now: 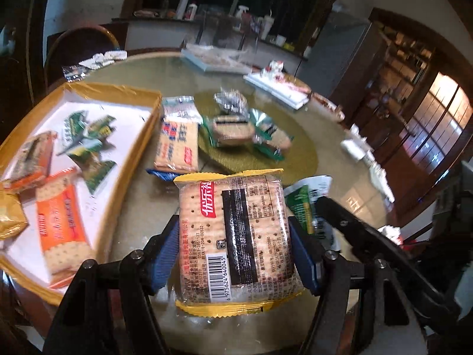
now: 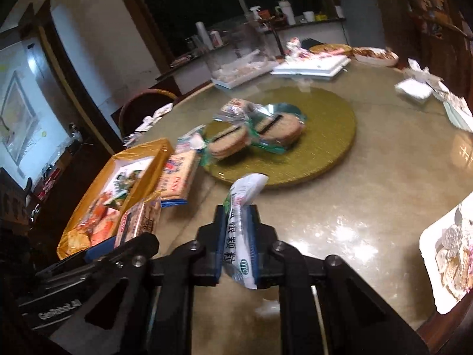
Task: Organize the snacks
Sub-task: 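Carry both held packs over the yellow box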
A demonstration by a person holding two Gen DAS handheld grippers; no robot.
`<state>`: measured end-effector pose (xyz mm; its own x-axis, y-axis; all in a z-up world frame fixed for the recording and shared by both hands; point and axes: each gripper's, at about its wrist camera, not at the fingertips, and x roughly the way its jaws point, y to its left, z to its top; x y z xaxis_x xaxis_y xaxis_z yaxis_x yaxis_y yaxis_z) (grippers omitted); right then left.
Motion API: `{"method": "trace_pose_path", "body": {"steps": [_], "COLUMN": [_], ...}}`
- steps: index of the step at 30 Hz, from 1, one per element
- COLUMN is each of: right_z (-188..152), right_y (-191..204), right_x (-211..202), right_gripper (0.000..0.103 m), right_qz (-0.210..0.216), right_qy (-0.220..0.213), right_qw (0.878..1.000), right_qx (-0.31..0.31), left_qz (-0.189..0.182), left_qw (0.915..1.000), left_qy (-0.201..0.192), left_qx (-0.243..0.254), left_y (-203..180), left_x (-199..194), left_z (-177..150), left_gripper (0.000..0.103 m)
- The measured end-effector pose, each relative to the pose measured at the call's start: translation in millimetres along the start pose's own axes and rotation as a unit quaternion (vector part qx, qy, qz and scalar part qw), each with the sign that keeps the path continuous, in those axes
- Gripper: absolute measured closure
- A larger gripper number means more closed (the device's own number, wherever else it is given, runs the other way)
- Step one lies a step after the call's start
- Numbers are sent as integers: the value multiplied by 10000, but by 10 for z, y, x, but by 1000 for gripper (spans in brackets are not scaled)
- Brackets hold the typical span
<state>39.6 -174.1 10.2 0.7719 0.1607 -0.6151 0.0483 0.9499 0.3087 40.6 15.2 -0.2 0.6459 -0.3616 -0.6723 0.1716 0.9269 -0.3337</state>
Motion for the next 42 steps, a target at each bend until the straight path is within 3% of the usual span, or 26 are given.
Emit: {"method": "trace_pose_path", "body": {"steps": [3, 6, 13, 19, 24, 30, 42], "right_z": [36, 40, 20, 173, 437, 740, 818], "right_y": [171, 235, 267, 587, 939, 1329, 1534], "right_x": [37, 183, 189, 189, 430, 918, 2036], "right_gripper": [92, 92, 92, 92, 93, 93, 93], "right_qz": [-50, 126, 301, 776, 1227, 1502, 1052], "right_qy": [-13, 183, 172, 131, 190, 336, 979], "right_qw": [9998, 9997, 9993, 9962, 9909, 9866, 9882], "right_qx": [-176, -140, -110, -375, -527, -548, -522], "left_qz": [179, 25, 109, 338, 693, 820, 1229], "left_qw": [9996, 9996, 9992, 9968, 9925, 9902, 9879], "left_qy": [-209, -245, -308, -538, -710, -595, 46], "left_qx": [87, -131, -243, -491, -716, -963, -945], "left_y": [44, 190, 350, 664, 1109, 1598, 2152], "left_x": [-143, -210, -303, -526, -574, -375, 242], "left_z": [70, 99, 79, 282, 599, 971, 1369], "left_gripper": [33, 33, 33, 33, 33, 33, 33]}}
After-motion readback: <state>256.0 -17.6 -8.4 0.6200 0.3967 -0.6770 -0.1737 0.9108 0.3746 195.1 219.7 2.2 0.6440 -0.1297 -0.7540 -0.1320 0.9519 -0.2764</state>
